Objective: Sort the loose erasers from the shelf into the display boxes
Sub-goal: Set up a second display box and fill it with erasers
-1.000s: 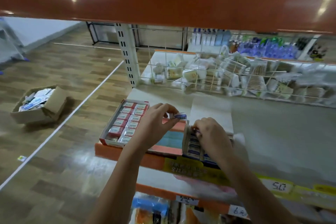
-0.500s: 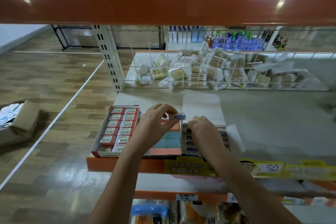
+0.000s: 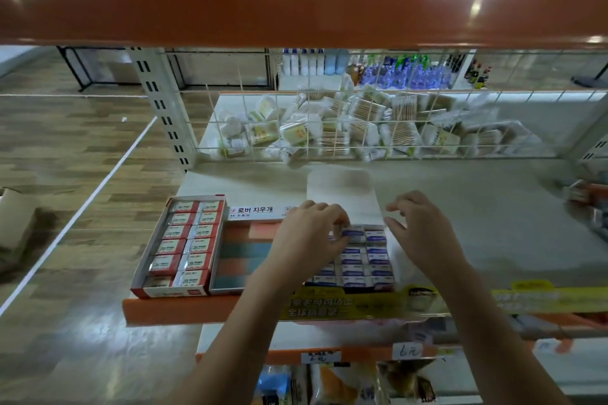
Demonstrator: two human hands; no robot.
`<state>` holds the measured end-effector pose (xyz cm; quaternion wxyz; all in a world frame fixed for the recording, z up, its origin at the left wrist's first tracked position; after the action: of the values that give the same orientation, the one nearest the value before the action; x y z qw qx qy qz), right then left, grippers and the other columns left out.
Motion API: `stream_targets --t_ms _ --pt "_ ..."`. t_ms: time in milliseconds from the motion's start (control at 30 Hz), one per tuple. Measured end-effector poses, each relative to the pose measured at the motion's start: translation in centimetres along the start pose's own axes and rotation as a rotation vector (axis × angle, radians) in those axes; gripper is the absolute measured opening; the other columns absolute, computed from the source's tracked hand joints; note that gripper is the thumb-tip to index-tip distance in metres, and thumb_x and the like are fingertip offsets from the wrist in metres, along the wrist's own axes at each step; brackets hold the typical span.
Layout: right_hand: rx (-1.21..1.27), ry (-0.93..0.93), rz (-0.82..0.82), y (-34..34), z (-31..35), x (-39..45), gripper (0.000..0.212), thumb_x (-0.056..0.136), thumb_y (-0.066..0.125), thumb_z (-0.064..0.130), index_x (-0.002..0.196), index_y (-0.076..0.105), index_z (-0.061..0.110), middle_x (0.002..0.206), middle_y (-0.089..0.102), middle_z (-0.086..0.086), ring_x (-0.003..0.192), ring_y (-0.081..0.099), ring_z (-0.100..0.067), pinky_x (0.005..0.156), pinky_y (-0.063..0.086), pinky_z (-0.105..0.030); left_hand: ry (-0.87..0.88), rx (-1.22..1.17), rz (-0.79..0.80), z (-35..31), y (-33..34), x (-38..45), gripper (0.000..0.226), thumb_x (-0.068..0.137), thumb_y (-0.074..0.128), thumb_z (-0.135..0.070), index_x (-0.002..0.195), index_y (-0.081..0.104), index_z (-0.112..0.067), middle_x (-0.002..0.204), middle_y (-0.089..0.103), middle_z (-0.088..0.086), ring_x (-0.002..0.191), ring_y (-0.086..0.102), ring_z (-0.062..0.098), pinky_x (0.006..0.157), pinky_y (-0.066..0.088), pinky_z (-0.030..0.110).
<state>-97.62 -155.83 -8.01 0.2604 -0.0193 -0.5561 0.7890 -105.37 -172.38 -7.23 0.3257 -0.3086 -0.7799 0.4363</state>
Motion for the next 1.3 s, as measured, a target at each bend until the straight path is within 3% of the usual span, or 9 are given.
stream_targets --t_ms 267,467,733,933,1100,1300 --pt "0.014 0.08 0.109 0.8 -2.7 -0.6 0.016 0.09 0.056 0.024 0.093 0.067 0.012 0.087 0.063 -0.003 0.075 0.052 -0.015 0.064 0.033 -0.024 -0.004 0.11 0.115 -2.1 4.9 1.2 0.031 0.09 0.054 -0.039 0.118 0.057 -0.025 0.118 0.056 -0.003 0.108 0.046 0.017 0.089 0.039 0.031" --pt "0.038 0.073 0.099 0.9 -2.1 -0.7 0.016 0.09 0.054 0.021 0.094 0.066 0.012 0.089 0.064 -0.002 0.078 0.054 -0.015 0.067 0.038 -0.025 0.013 0.151 0.077 -2.6 6.0 1.6 0.028 0.092 0.053 -0.034 0.117 0.052 -0.022 0.115 0.057 -0.001 0.105 0.047 0.018 0.087 0.037 0.03" --pt "0.063 0.088 0.149 0.5 -1.7 -0.4 0.012 0.088 0.056 0.02 0.089 0.064 0.012 0.087 0.064 -0.003 0.079 0.055 -0.017 0.066 0.037 -0.025 0.06 0.222 0.137 -2.7 6.5 2.4 0.029 0.094 0.049 -0.031 0.118 0.051 -0.016 0.117 0.054 0.003 0.108 0.047 0.021 0.09 0.038 0.032" --pt "0.137 0.197 0.073 -0.2 -2.0 -1.7 0.018 0.089 0.059 0.025 0.096 0.067 0.011 0.091 0.066 -0.002 0.083 0.06 -0.017 0.071 0.043 -0.024 0.159 0.295 0.213 -3.3 5.4 3.5 0.03 0.093 0.048 -0.035 0.112 0.055 -0.013 0.112 0.057 0.006 0.106 0.05 0.025 0.087 0.039 0.035" --pt "0.056 0.297 -0.017 -3.1 -4.9 -3.4 0.017 0.088 0.061 0.02 0.101 0.067 0.011 0.098 0.067 -0.007 0.088 0.062 -0.022 0.079 0.044 -0.029 0.224 0.407 0.11 -5.9 4.7 5.6 0.035 0.099 0.035 -0.036 0.102 0.063 -0.015 0.101 0.064 0.006 0.1 0.054 0.026 0.085 0.039 0.037" --pt "-0.075 0.332 -0.045 -7.9 -10.4 -7.2 0.025 0.087 0.061 0.015 0.11 0.064 0.006 0.105 0.062 -0.014 0.098 0.058 -0.027 0.084 0.039 -0.03 0.363 0.233 0.083 -13.1 7.0 6.9 0.03 0.096 0.043 -0.039 0.102 0.062 -0.017 0.1 0.064 0.005 0.098 0.055 0.025 0.08 0.038 0.033"
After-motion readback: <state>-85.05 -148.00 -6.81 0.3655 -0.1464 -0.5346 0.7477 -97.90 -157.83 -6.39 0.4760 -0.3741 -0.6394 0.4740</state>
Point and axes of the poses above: each hand's wrist, its own x-axis towards the middle knuckle, its own y-axis out of the palm, z = x × y, the point moved 3 cm from there along x, towards the middle knuckle
